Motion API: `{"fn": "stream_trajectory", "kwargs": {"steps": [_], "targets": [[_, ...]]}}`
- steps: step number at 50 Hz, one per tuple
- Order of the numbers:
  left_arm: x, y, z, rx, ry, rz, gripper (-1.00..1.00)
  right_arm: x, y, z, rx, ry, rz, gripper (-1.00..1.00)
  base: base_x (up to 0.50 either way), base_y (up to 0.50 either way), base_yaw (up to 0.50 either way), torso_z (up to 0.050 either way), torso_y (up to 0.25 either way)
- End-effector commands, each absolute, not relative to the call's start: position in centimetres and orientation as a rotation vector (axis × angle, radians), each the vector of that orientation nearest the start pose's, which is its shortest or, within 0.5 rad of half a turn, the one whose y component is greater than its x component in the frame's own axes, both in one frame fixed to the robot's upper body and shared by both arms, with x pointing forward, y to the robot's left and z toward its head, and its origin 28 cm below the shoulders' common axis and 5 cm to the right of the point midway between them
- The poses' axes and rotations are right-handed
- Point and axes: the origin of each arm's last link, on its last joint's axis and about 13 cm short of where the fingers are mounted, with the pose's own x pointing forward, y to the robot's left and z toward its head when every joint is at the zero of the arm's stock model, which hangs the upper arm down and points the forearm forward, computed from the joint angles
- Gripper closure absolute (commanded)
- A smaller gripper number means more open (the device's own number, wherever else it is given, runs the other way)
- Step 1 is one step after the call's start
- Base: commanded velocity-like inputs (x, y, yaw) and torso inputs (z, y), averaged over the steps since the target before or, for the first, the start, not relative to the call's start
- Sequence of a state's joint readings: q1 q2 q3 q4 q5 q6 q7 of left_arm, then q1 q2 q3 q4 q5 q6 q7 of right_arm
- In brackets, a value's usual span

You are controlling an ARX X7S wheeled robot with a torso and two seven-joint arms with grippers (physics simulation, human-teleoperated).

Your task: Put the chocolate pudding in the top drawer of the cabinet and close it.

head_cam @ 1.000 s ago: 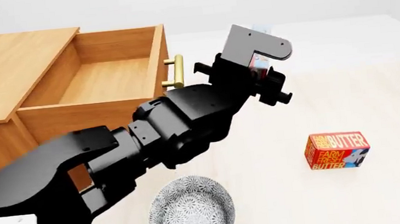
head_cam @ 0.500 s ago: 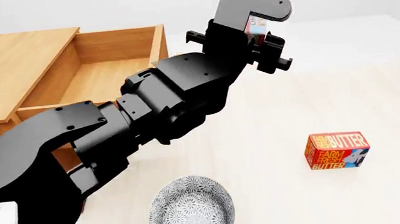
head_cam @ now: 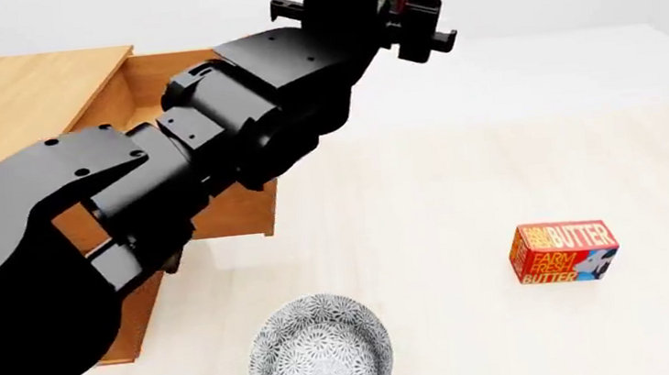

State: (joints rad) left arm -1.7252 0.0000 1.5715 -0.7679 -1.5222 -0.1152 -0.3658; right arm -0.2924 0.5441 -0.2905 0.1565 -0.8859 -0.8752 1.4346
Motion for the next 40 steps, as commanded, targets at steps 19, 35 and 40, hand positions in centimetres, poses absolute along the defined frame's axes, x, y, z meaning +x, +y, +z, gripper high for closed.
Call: {"fn": "stream_trajectory", "kwargs": {"steps": [19, 35, 40], "targets": [[40.8, 12.3, 38.0, 0.155, -0.156, -0.215, 1.0, 10.3, -15.5, -2.4, -0.496, -0.884, -0.203, -1.0, 0.0, 0.0, 0.0, 0.0, 0.0], [42.1, 16.0, 37.3, 0.155, -0.101, -0.095, 1.0, 10.3, -15.5, -2.4, -0.496, -0.886, -0.2, -1.0, 0.0, 0.0, 0.0, 0.0, 0.0], [42.2, 16.5, 36.9, 0.169, -0.077, -0.07, 1.0, 10.3, -15.5, -2.4, -0.496, -0.89, -0.196, -1.0, 0.0, 0.0, 0.0, 0.0, 0.0]]}}
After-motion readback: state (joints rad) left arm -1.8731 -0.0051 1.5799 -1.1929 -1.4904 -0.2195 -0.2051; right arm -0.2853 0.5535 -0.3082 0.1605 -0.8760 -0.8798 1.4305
